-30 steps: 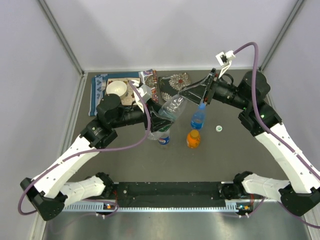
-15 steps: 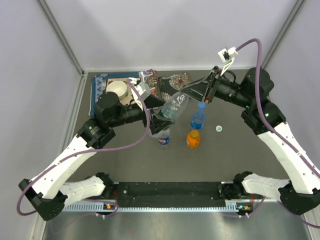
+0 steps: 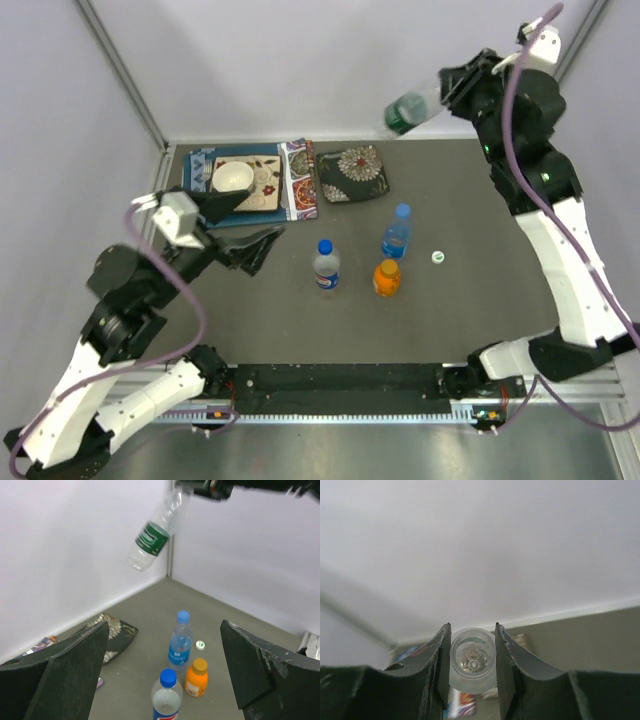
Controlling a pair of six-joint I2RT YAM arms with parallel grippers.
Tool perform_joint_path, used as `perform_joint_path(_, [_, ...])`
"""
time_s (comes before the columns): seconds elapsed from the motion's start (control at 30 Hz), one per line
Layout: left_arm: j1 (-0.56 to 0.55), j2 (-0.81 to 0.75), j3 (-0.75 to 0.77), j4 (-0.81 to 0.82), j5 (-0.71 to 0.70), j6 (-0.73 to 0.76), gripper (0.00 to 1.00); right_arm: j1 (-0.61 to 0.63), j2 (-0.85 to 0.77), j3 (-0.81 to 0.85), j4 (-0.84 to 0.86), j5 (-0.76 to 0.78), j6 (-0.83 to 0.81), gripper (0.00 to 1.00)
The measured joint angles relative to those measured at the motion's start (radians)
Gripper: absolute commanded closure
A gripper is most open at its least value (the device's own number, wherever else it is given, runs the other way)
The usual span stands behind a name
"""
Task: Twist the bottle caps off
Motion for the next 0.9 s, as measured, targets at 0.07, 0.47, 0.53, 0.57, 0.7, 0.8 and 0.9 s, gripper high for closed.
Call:
perform_joint_path(0.07, [0.000, -0.068, -0.023, 0.008, -0.038, -0.002, 0.01, -0.059, 0.067, 0.024, 0.005, 0.132, -0.025, 1.00])
perform_joint_path(0.47, [0.000, -0.168, -0.202, -0.019, -0.088, -0.043, 0.01, -0.259, 0.364, -0.080, 0.109, 0.417, -0.210, 1.00])
perform_joint_path(0.53, [0.000, -0.169, -0.220, -0.027, -0.087, -0.053, 0.02, -0.312, 0.385, -0.080, 0.103, 0.388, -0.204, 1.00])
perform_joint_path(0.57, [0.000, -0.169, -0.226, -0.029, -0.087, -0.055, 0.01, -0.333, 0.392, -0.080, 0.103, 0.377, -0.199, 1.00])
perform_joint_path(0.7, [0.000, -0.171, -0.272, -0.017, -0.085, -0.065, 0.02, -0.413, 0.429, -0.080, 0.093, 0.328, -0.172, 1.00])
perform_joint_path(0.8, [0.000, -0.163, -0.298, -0.016, -0.077, -0.073, 0.02, -0.422, 0.470, -0.080, 0.070, 0.283, -0.147, 1.00])
perform_joint_path(0.9, [0.000, -0.141, -0.301, -0.013, -0.062, -0.079, 0.02, -0.414, 0.511, -0.081, 0.043, 0.238, -0.123, 1.00])
